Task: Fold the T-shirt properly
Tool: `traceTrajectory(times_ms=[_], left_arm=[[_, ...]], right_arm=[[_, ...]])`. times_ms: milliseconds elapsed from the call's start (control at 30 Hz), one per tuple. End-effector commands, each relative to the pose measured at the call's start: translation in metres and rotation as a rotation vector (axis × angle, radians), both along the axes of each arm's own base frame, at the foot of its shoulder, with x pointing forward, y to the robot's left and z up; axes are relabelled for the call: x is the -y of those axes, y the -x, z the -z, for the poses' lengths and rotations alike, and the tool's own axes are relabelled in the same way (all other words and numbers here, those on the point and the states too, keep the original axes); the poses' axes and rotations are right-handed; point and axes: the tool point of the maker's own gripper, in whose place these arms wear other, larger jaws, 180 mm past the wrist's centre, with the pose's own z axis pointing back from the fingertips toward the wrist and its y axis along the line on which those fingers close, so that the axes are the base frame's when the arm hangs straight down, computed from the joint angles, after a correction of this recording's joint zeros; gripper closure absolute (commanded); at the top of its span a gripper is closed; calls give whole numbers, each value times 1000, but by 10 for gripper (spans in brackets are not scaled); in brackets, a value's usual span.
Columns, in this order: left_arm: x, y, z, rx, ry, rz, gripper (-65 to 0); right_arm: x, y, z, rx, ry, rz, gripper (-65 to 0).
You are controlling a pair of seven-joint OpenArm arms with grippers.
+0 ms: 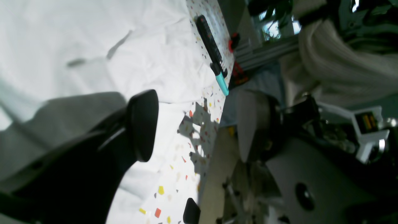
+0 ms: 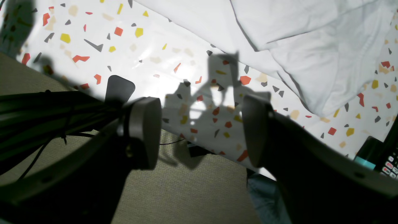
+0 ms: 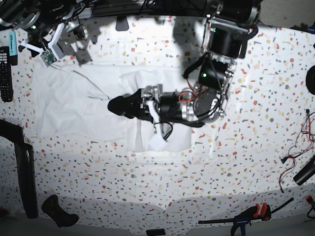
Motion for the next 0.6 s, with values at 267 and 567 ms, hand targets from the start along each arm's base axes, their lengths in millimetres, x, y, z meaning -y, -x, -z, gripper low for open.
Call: traceTrajectory(times_ms=[267,567], left_arm=[[-8,-45,-12,215,-216,10,-382],[-25,-68,-2,290,-309,-83,-382]], right_arm=[[1,-28,-20,113,5,7,-396],[55,-78,-55,276,37,327,-395]])
